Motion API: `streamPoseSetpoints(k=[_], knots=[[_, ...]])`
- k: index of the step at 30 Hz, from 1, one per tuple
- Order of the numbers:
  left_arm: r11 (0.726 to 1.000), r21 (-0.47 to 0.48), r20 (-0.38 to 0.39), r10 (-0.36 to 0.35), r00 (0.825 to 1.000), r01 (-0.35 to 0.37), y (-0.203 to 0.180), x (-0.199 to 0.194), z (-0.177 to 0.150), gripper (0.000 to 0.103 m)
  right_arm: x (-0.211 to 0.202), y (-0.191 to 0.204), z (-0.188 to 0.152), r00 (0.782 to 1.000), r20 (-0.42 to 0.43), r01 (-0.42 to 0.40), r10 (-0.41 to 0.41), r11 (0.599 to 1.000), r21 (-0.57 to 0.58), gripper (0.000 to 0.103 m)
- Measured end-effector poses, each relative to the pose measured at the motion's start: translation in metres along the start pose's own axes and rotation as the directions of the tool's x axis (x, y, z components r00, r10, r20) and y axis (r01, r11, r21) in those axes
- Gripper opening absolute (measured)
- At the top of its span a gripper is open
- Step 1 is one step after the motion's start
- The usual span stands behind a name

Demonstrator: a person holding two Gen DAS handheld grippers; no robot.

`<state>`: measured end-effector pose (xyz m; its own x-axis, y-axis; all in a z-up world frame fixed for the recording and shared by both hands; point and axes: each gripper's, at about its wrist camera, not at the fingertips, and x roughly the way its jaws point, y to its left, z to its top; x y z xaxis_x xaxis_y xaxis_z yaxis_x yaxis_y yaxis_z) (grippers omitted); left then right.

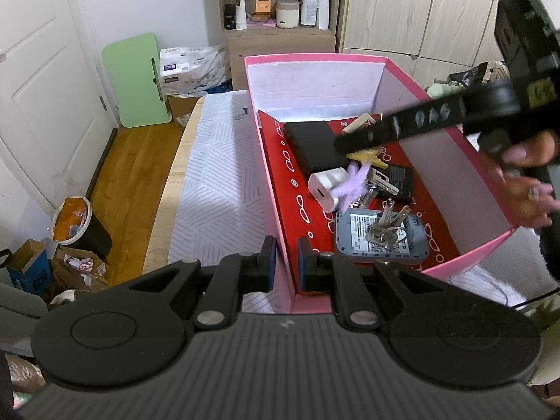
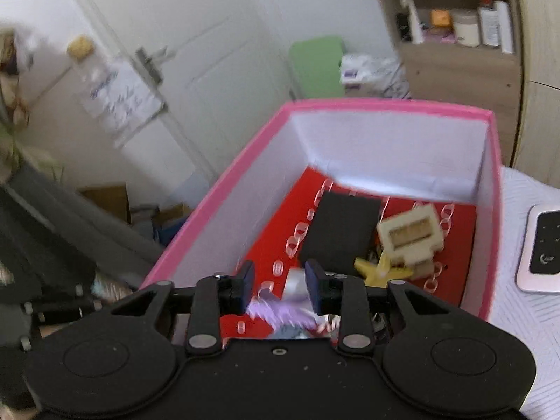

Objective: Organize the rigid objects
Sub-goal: 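Lower the purple hair clip into the pink box and release it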

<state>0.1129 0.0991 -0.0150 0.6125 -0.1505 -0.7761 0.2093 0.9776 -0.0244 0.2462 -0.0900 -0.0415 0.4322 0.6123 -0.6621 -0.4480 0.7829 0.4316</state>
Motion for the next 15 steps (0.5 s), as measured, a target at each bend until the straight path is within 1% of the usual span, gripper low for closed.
streamPoseSetpoints(k=[3, 6, 8, 11, 15], knots=[[1.000, 0.001, 0.000, 0.000, 1.000, 0.000, 0.001, 0.000, 0.000, 0.010, -0.016, -0.002, -0.001, 0.998, 0.054, 0.025, -0.025, 1.000, -0.005, 0.054], [1.000, -0.001, 0.000, -0.001, 1.000, 0.001, 0.001, 0.001, 0.001, 0.010, -0.039, -0.008, -0.007, 0.996, 0.089, 0.019, -0.019, 1.000, 0.001, 0.054], [1.000, 0.000, 0.000, 0.002, 1.000, -0.002, 0.000, 0.001, 0.001, 0.010, -0.054, -0.014, -0.011, 0.994, 0.105, 0.027, -0.028, 1.000, 0.005, 0.054], [1.000, 0.001, 0.000, 0.004, 1.000, -0.004, 0.000, 0.002, 0.001, 0.010, -0.078, -0.023, -0.022, 0.989, 0.130, 0.065, -0.066, 0.998, 0.010, 0.054], [1.000, 0.003, -0.001, 0.007, 1.000, -0.007, 0.000, 0.002, 0.000, 0.011, -0.106, -0.042, -0.034, 0.986, 0.136, 0.087, -0.092, 0.995, 0.042, 0.054]])
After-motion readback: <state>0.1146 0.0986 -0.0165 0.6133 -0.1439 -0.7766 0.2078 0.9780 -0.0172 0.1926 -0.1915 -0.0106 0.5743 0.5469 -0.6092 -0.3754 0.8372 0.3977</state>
